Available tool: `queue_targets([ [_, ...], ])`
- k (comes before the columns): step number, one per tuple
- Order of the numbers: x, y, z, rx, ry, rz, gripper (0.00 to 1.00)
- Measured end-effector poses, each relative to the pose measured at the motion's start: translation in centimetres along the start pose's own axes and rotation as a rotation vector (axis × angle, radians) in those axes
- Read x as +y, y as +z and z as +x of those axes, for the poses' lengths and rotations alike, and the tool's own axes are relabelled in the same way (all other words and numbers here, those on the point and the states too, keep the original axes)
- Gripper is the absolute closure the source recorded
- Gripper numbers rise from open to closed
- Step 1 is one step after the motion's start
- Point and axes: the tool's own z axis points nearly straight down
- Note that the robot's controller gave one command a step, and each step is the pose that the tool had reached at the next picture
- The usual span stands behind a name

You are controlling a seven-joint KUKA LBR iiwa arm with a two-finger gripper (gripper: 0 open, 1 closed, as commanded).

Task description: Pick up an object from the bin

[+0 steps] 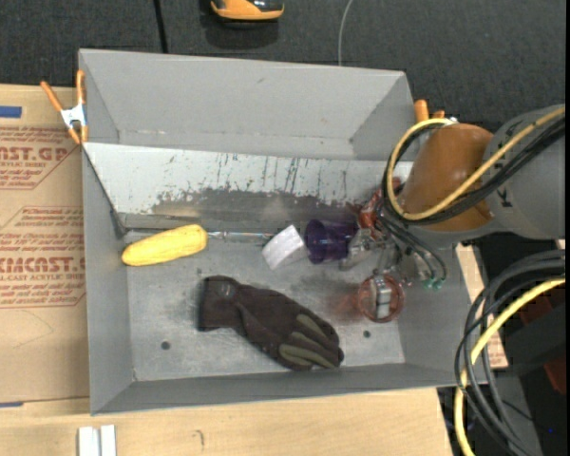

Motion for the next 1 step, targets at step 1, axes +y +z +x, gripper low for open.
queue_targets([
  [1, 0.08, 1.01, 0.69, 0.008, -0.001, 0.0, 1.0],
])
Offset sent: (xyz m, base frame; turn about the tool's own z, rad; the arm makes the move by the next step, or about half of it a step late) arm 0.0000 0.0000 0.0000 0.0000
